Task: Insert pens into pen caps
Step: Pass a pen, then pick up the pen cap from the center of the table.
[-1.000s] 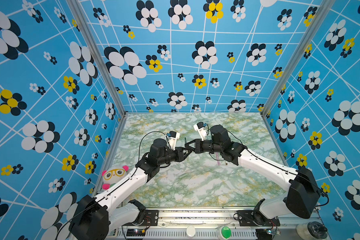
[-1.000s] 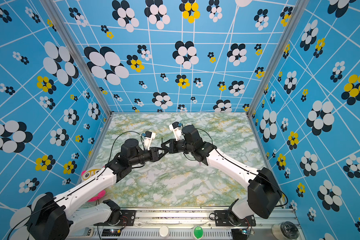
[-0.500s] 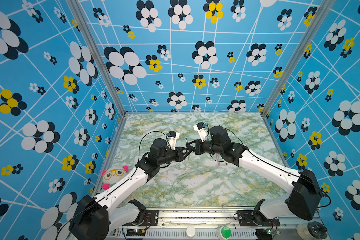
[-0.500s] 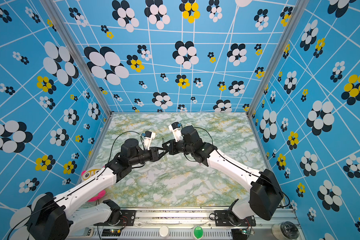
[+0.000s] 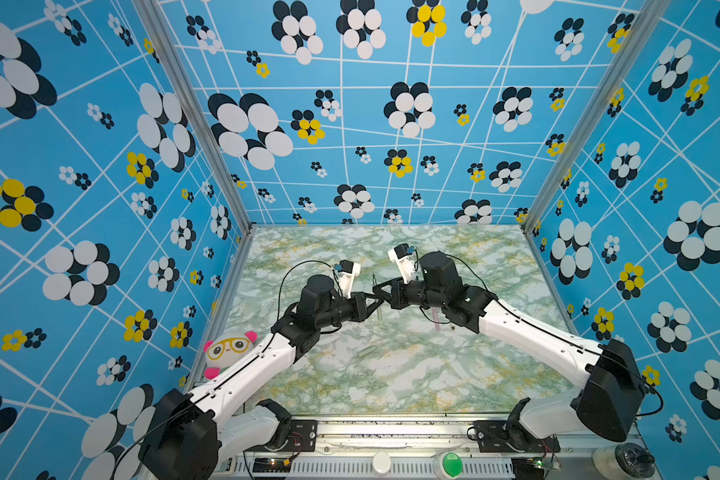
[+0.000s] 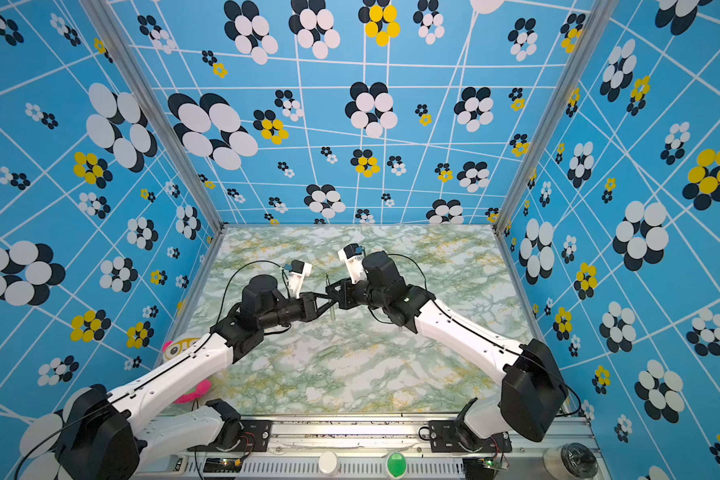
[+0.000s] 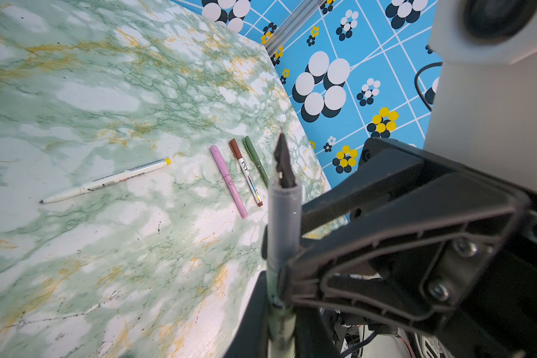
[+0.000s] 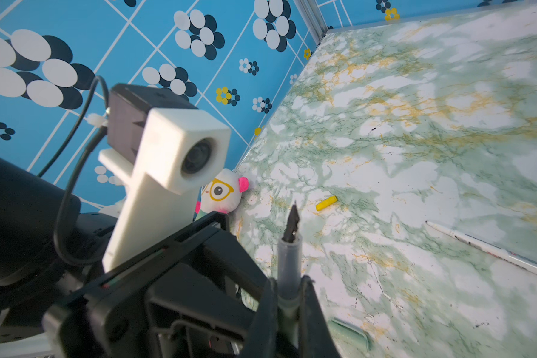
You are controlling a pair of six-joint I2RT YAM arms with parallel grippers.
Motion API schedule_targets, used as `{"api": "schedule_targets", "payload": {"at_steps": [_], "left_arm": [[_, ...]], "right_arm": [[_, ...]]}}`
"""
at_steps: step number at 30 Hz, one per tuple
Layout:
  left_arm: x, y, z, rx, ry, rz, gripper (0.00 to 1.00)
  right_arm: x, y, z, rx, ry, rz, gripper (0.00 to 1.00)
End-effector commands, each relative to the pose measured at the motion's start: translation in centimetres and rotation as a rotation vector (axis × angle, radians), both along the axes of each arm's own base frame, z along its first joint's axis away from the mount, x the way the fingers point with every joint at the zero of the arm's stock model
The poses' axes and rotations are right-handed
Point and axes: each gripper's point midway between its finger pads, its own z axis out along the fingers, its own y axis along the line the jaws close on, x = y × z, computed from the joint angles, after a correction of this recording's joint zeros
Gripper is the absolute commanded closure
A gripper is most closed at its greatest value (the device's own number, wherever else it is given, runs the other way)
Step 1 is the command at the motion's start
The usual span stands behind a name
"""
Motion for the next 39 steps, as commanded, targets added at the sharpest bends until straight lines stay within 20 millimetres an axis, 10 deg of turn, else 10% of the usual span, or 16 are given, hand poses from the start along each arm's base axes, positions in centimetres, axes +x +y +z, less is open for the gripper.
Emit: {"api": "schedule_targets", "payload": {"at_steps": [1, 11, 21, 39], "left_arm": [[0.4, 0.4, 0.0, 0.052, -0.016, 0.021, 1.00], [-0.1, 5.9, -2.9, 0.282, 0.047, 0.170, 1.00], [-2.4, 12.7, -4.8, 0.432, 0.170, 0.382, 1.00], [-5.8, 14.4, -5.8, 0.307, 0.279, 0.394, 1.00]], "right_arm": [[-0.4, -0.5, 1.3, 0.004, -0.036, -0.009, 0.88], [-0.2, -1.8, 0.3, -0.055, 0.048, -0.088, 0.58], [-2.3, -5.6, -7.4, -0.327, 0.438, -0.454, 0.50], [-7.0, 1.6, -18.3, -0.269, 0.887, -0.764, 0.51]]}}
